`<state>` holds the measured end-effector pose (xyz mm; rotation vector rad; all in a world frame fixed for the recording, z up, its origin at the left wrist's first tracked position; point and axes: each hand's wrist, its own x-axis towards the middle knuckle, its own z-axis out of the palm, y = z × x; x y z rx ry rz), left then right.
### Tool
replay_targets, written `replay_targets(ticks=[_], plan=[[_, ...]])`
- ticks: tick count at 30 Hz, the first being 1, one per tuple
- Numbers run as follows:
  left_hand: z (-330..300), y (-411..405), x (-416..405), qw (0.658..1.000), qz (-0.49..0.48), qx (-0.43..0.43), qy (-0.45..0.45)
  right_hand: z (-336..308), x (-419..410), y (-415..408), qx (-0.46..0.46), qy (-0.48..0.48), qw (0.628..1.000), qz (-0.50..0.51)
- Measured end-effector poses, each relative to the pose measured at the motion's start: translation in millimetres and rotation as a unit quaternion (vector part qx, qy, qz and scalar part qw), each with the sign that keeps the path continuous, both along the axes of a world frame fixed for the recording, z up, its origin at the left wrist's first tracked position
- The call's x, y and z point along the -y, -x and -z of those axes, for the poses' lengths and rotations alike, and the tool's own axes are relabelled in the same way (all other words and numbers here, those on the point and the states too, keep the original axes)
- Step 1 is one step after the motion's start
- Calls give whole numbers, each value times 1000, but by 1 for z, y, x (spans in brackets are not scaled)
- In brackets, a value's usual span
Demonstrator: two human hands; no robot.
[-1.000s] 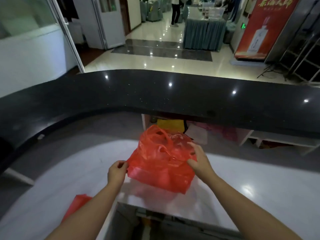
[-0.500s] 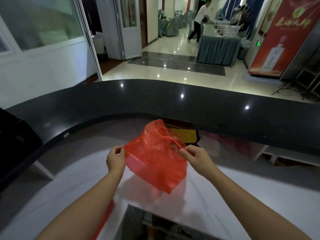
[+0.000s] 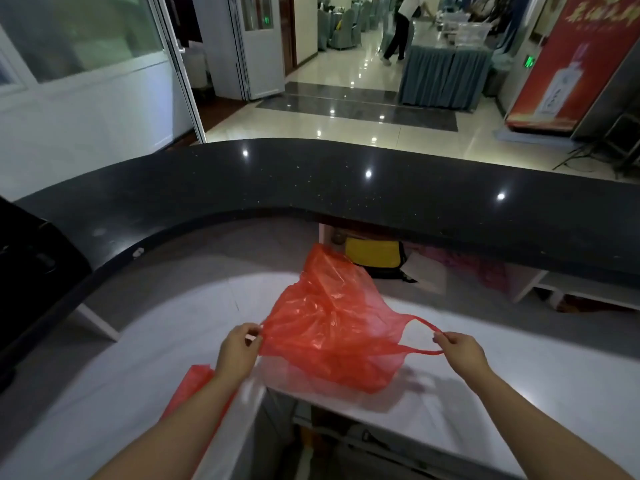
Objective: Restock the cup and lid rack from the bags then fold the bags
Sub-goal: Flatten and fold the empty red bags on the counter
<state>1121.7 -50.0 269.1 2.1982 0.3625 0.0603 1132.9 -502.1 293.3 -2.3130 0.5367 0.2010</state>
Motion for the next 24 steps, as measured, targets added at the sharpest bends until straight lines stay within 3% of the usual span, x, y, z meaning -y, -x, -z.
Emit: replay_targets(ticks=[2,5,11,16,20,24], plan=[[4,5,7,999,26,-26,15,2,0,5,1,-20,1000,2],[2,3,14,1000,16,4,12,3,-2,12,10,-42,999,11],[-25,-30,46,980,127,102,-115,5,6,23,21,-60,998,24],[-35,-53,59,927,301,-23,-224,7,18,34,9,-55,998,43],[-26,-48,43,941,285,-55,-175,11,28,41,9,-49,997,51],[-12,-34,23,939,255,-49,-224,13,32,46,16,-53,997,58]])
